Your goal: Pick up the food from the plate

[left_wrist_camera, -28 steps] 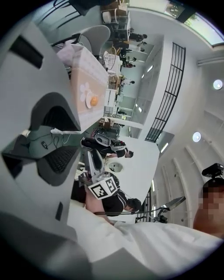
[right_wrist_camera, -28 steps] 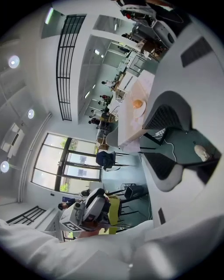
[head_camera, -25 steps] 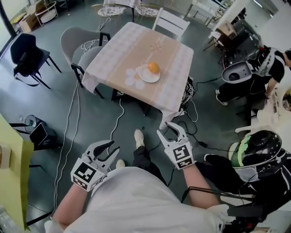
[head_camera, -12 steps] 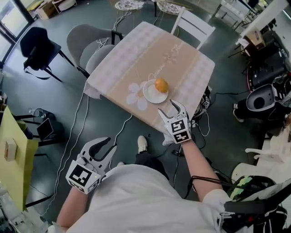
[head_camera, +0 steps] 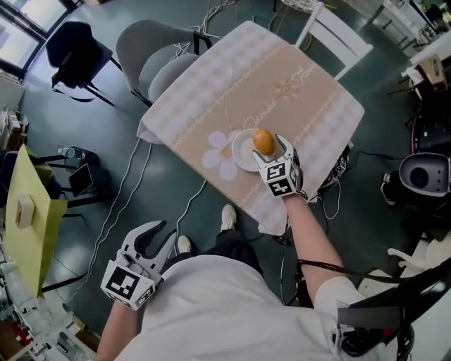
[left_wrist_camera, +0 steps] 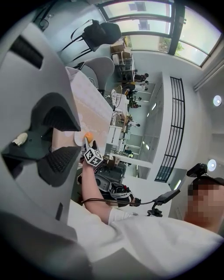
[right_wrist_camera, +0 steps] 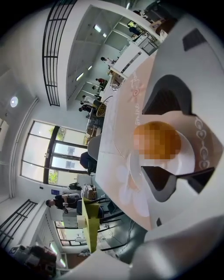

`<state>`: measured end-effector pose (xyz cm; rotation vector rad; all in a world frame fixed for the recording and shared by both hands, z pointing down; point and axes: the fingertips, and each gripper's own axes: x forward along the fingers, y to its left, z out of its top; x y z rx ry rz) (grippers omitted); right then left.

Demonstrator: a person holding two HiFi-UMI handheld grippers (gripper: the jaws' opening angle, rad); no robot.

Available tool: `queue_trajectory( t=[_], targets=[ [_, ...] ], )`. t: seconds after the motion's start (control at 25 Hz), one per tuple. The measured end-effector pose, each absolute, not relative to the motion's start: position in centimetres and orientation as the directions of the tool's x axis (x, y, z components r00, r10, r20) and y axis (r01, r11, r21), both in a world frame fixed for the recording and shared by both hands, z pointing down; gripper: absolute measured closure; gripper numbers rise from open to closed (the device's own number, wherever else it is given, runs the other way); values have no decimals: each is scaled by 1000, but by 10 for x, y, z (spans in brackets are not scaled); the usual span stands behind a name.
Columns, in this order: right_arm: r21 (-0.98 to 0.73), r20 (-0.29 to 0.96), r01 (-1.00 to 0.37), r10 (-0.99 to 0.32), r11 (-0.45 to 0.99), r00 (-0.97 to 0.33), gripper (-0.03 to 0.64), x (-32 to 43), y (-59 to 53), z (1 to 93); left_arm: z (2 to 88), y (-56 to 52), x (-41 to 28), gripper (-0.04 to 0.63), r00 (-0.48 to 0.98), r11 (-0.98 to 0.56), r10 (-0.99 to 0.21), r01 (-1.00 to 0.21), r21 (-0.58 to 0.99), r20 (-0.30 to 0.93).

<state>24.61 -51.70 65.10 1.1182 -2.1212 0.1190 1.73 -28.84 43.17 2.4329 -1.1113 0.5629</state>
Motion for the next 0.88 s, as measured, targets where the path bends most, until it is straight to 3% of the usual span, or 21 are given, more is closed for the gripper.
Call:
queue_trajectory(
  t=[0.36,0.88],
  targets=[
    [238,697,-725,-634,646,-335,253,244,-535,683,424,-300,8,485,550,-563,-657,-813,149,516],
    [174,659,-775,-657,607,-367,255,225,-500,623,413,-292,-19,486,590,-606,-676,-786,122,442]
  ],
)
